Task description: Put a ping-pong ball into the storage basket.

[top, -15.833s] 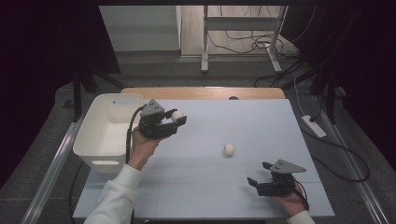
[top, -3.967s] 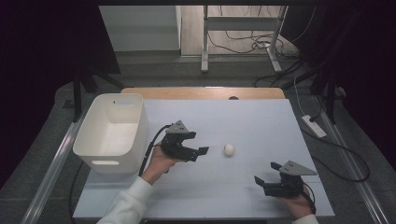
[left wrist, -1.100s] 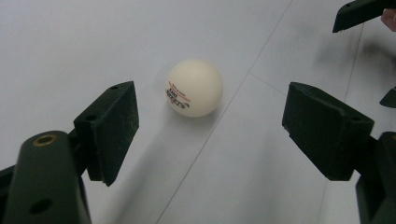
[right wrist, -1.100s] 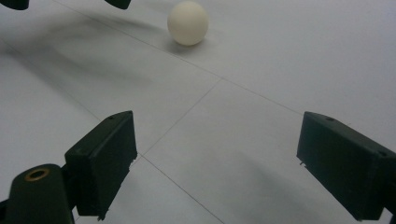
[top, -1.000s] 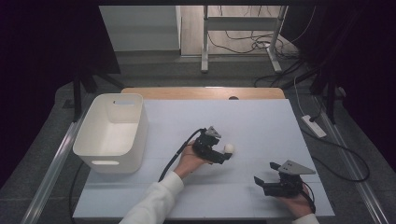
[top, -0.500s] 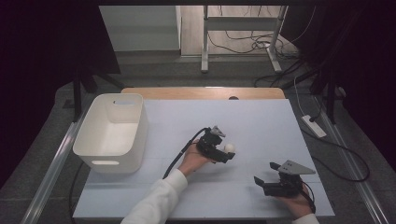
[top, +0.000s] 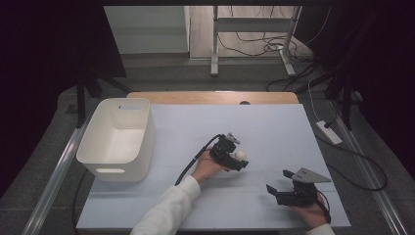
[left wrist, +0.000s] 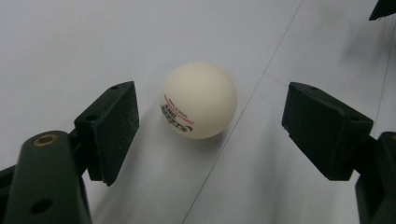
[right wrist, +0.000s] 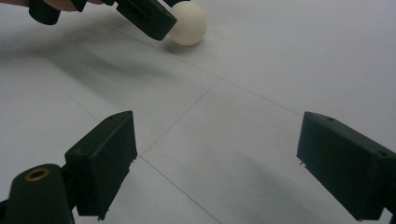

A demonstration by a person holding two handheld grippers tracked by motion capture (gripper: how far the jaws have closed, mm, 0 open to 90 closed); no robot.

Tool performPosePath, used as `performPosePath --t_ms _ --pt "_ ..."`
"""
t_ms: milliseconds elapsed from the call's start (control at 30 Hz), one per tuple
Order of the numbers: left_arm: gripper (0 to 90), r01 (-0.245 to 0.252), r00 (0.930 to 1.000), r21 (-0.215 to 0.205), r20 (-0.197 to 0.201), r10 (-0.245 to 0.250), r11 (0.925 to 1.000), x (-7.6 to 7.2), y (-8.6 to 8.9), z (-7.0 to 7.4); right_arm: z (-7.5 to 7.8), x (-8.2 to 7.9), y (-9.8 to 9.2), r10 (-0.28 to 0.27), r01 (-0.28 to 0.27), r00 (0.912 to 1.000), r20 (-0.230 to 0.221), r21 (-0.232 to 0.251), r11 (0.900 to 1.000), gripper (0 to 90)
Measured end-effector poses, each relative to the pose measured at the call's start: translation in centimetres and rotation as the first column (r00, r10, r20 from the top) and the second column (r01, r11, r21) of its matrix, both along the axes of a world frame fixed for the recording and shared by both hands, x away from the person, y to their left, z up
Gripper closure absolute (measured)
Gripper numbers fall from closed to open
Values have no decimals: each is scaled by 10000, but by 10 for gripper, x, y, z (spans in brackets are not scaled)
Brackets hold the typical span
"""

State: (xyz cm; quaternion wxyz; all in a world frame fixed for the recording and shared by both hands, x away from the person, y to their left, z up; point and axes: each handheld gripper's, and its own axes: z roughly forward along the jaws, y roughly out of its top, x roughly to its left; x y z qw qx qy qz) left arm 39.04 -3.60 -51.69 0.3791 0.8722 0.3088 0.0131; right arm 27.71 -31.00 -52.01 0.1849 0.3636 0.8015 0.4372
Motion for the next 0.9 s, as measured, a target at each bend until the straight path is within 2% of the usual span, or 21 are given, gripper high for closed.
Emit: performPosePath --t_ms 300,400,467,567,900 --pt "210 -84 9999 83 -81 84 9999 6 -4 -3 0 0 -1 -20 20 10000 -10 11 10000 120" --pt "267 -29 10000 145 34 28 9999 6 -5 -4 0 0 -1 -28 28 10000 -18 14 10000 120" --pt "338 49 9999 250 144 -53 9997 5 -5 -3 0 0 -1 -28 28 10000 -19 14 10000 120" --pt "500 8 9999 87 160 -10 10000 5 -4 0 0 0 -1 -39 39 10000 -11 16 10000 120" --pt "505 -95 9998 -48 183 96 9999 5 5 7 0 0 -1 -68 68 10000 -7 -1 10000 120"
